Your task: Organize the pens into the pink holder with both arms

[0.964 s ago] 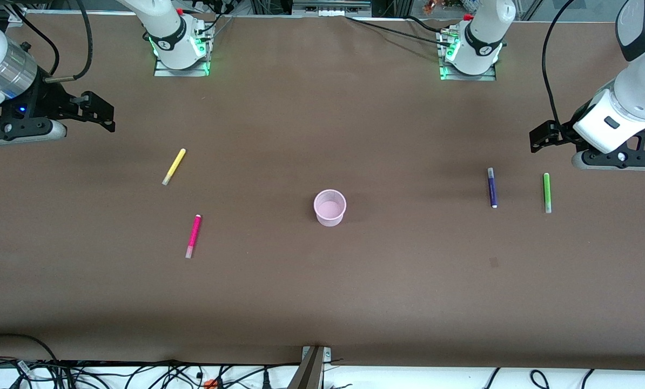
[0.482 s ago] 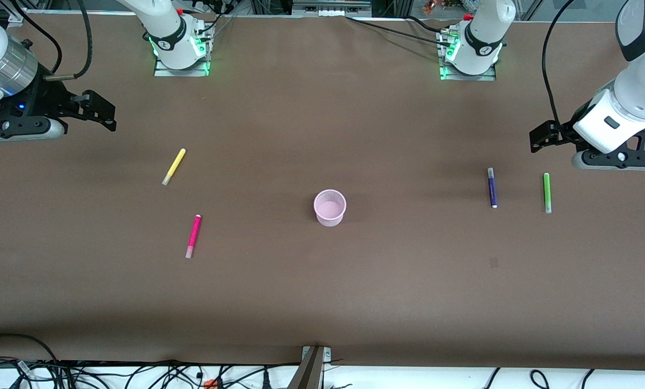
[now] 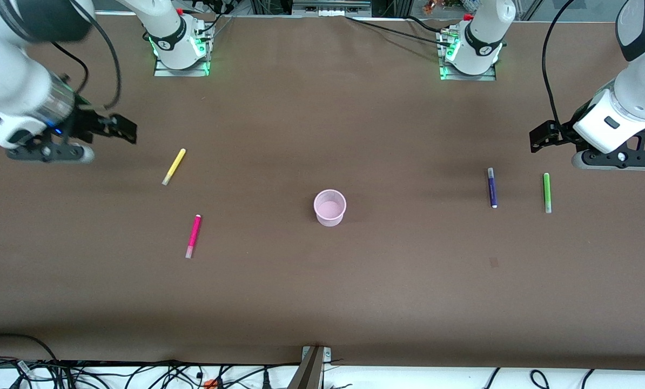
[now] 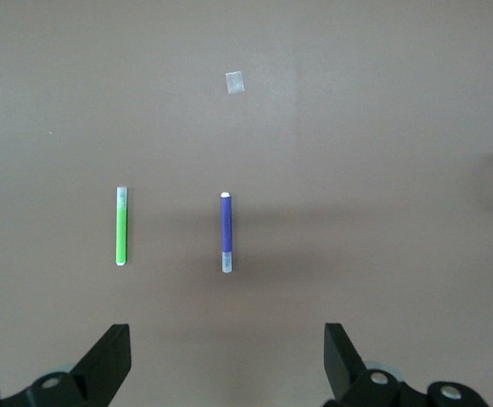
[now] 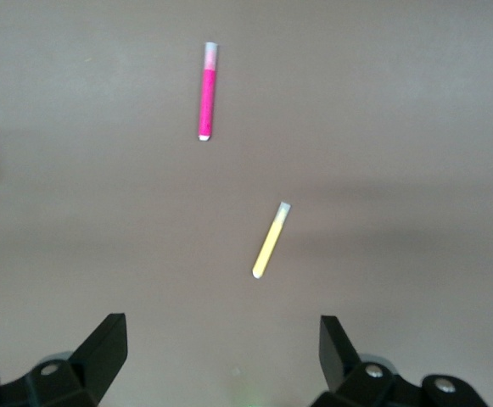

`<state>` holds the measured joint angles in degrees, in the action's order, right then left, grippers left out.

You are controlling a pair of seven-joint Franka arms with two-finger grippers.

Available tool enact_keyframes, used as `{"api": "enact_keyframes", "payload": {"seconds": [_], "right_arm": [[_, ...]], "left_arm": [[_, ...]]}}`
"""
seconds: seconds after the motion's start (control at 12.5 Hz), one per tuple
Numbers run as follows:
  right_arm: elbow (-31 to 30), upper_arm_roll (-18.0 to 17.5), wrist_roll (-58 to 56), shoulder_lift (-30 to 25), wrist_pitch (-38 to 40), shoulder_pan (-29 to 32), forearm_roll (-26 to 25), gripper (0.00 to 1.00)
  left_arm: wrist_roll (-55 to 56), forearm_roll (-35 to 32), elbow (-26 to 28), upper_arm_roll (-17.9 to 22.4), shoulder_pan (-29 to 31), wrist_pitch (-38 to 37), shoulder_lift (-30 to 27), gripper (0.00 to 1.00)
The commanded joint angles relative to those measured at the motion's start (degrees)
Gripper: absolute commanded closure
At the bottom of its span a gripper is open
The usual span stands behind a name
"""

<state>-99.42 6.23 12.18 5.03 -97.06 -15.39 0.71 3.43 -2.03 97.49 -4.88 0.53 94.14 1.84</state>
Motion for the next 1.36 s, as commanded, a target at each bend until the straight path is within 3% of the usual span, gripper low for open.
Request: {"api": "enact_keyframes", "payload": {"seconds": [0.0, 0.32, 0.56, 0.88, 1.2, 1.28], "right_arm": [[-4.73, -0.08, 3.98, 6.89, -9.07, -0.26, 1.65, 0.0], [-3.85, -0.08, 5.22, 20.35, -24.19, -0.34, 6.49, 0.03], [-2.01, -0.08, 5.05, 29.05, -32.28, -1.05, 7.37, 0.15], [-2.09, -0.34, 4.25, 32.76, -36.35, -1.05, 8.24, 0.53], [-1.83, -0.61, 3.56, 33.03, -37.06, -0.96, 8.52, 1.0], [-1.22, -0.61, 3.29, 33.03, -36.62, -0.96, 8.6, 1.0]], "left_arm": [[0.61, -0.17, -0.19, -0.04, 0.0, -0.71, 0.27, 0.0], [1.05, -0.96, -0.02, -0.13, -0.87, -2.82, 3.86, 0.0], [1.32, -1.14, 0.68, -0.31, -0.01, 1.81, 8.52, 0.0], [1.32, -2.45, 3.4, 0.04, 0.61, 10.42, 13.89, 0.0], [1.32, -4.12, 15.87, 0.05, 1.14, 26.16, 14.07, 0.0], [1.32, -4.12, 16.67, 0.13, 1.14, 27.23, 14.25, 0.0]]}}
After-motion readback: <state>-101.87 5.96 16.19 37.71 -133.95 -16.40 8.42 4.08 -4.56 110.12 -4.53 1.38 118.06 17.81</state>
